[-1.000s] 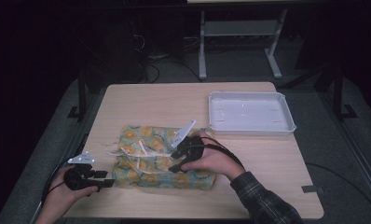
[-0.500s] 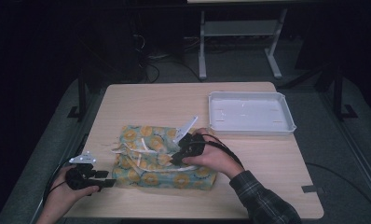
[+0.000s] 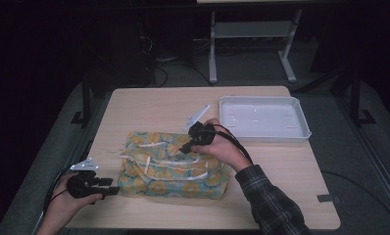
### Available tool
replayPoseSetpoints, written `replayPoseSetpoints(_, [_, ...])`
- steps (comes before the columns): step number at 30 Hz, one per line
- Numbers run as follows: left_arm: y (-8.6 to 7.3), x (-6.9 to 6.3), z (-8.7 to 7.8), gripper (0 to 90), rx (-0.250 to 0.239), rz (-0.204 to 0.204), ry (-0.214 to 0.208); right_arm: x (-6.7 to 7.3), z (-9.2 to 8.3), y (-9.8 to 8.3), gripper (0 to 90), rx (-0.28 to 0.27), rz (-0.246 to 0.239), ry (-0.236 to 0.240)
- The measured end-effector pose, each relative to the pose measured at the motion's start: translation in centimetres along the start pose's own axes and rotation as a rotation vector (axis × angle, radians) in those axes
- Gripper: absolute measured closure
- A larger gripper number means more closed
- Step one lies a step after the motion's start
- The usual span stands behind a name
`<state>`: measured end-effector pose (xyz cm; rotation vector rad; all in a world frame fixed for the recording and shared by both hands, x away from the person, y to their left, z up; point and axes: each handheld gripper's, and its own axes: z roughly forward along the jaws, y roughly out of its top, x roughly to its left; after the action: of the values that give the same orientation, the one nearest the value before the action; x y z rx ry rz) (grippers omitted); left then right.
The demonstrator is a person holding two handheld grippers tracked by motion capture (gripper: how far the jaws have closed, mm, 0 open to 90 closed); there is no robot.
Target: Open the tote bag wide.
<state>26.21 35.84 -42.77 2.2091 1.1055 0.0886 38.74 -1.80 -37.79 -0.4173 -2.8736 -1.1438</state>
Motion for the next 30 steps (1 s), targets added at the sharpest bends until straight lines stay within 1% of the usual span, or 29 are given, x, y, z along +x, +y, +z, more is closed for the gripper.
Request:
replayPoseSetpoints(1, [0.0,0.0,0.0,47.1,-0.003,0.001,0.002,-0.4,0.1,0.0,88.3,-0.008,0.003,-0.009])
replayPoseSetpoints(2, [0.0,0.0,0.0,47.3,-0.005,0.004,0.002,-0.7,0.1,0.0,88.4,-0.006,0.019,-0.019])
replayPoseSetpoints(3, [0.0,0.0,0.0,47.8,-0.011,-0.003,0.002,-1.3,0.2,0.0,88.4,-0.013,0.033,-0.026])
replayPoseSetpoints(4, [0.1,0.0,0.0,48.7,-0.009,0.004,0.006,-2.1,0.5,-0.1,88.4,-0.014,0.046,-0.033])
replayPoseSetpoints(5, [0.1,0.0,0.0,49.2,-0.001,0.017,0.004,-2.5,0.7,-0.2,88.4,-0.010,0.059,-0.046])
replayPoseSetpoints(6, [0.1,-0.1,0.1,49.2,-0.009,0.007,0.000,-2.5,0.7,-0.2,88.4,-0.010,0.059,-0.046])
replayPoseSetpoints(7, [0.1,-0.2,0.2,50.3,-0.002,0.022,-0.002,-3.3,1.0,-0.2,88.4,-0.003,0.082,-0.065])
replayPoseSetpoints(8, [0.1,-0.2,0.2,50.9,-0.002,0.022,-0.002,-3.3,1.0,-0.2,88.4,-0.003,0.082,-0.065])
replayPoseSetpoints(9, [0.2,-0.2,0.2,51.0,0.001,0.034,-0.004,-4.1,1.4,-0.2,88.4,-0.003,0.099,-0.086])
replayPoseSetpoints(10, [0.2,-0.2,0.2,51.2,0.001,0.034,-0.004,-4.1,1.4,-0.2,88.4,-0.003,0.099,-0.086])
replayPoseSetpoints(11, [0.1,-0.3,0.4,51.1,-0.008,0.035,0.002,-4.9,1.9,-0.2,88.5,-0.004,0.119,-0.102])
replayPoseSetpoints(12, [0.1,-0.3,0.4,50.9,-0.008,0.035,0.002,-4.9,1.9,-0.2,88.5,-0.004,0.119,-0.102])
replayPoseSetpoints(13, [0.1,-0.2,0.4,51.1,-0.009,0.049,0.018,-5.6,2.4,-0.1,88.5,0.002,0.141,-0.109])
replayPoseSetpoints(14, [0.1,-0.2,0.4,51.2,-0.009,0.049,0.018,-6.0,2.7,-0.2,88.5,0.002,0.154,-0.109])
replayPoseSetpoints(15, [0.0,-0.2,0.4,51.2,-0.013,0.050,0.023,-6.0,2.7,-0.2,88.5,0.002,0.154,-0.109])
replayPoseSetpoints(16, [0.0,-0.1,0.4,51.3,-0.009,0.051,0.023,-6.4,3.0,-0.2,88.5,0.008,0.161,-0.102])
replayPoseSetpoints(17, [0.0,0.0,0.4,51.6,-0.008,0.050,0.026,-7.1,3.5,-0.2,88.6,0.011,0.174,-0.106])
replayPoseSetpoints(18, [0.0,0.0,0.4,51.6,-0.013,0.038,0.034,-7.1,3.5,-0.2,88.6,0.011,0.174,-0.106])
replayPoseSetpoints(19, [0.0,0.1,0.3,51.4,-0.011,0.031,0.038,-7.8,4.2,-0.3,88.6,0.017,0.192,-0.104])
replayPoseSetpoints(20, [0.0,0.1,0.3,51.0,-0.011,0.031,0.038,-7.8,4.2,-0.3,88.6,0.017,0.192,-0.104])
replayPoseSetpoints(21, [-0.1,0.2,0.2,50.3,-0.010,0.017,0.041,-8.2,4.7,-0.4,88.6,0.037,0.209,-0.114])
replayPoseSetpoints(22, [-0.1,0.2,0.2,49.5,-0.010,0.017,0.041,-8.2,4.7,-0.4,88.6,0.037,0.209,-0.114])
replayPoseSetpoints(23, [-0.1,0.2,0.2,48.8,-0.011,0.006,0.046,-8.5,5.2,-0.5,88.6,0.052,0.220,-0.122])
replayPoseSetpoints(26, [-0.1,0.2,0.1,47.1,-0.009,0.004,0.050,-8.9,5.6,-0.7,88.6,0.060,0.228,-0.126])
replayPoseSetpoints(27, [-0.2,0.2,0.1,47.1,-0.009,0.008,0.053,-9.1,6.1,-0.9,88.6,0.078,0.236,-0.130])
replayPoseSetpoints(28, [-0.2,0.2,0.1,47.1,-0.009,0.008,0.053,-9.1,6.1,-0.9,88.6,0.078,0.236,-0.130])
replayPoseSetpoints(29, [-0.1,0.1,0.0,47.1,-0.011,0.008,0.055,-9.3,6.5,-1.2,88.5,0.096,0.242,-0.136])
replayPoseSetpoints(30, [-0.1,0.1,0.0,47.0,-0.011,0.008,0.055,-9.3,6.5,-1.2,88.5,0.096,0.242,-0.136])
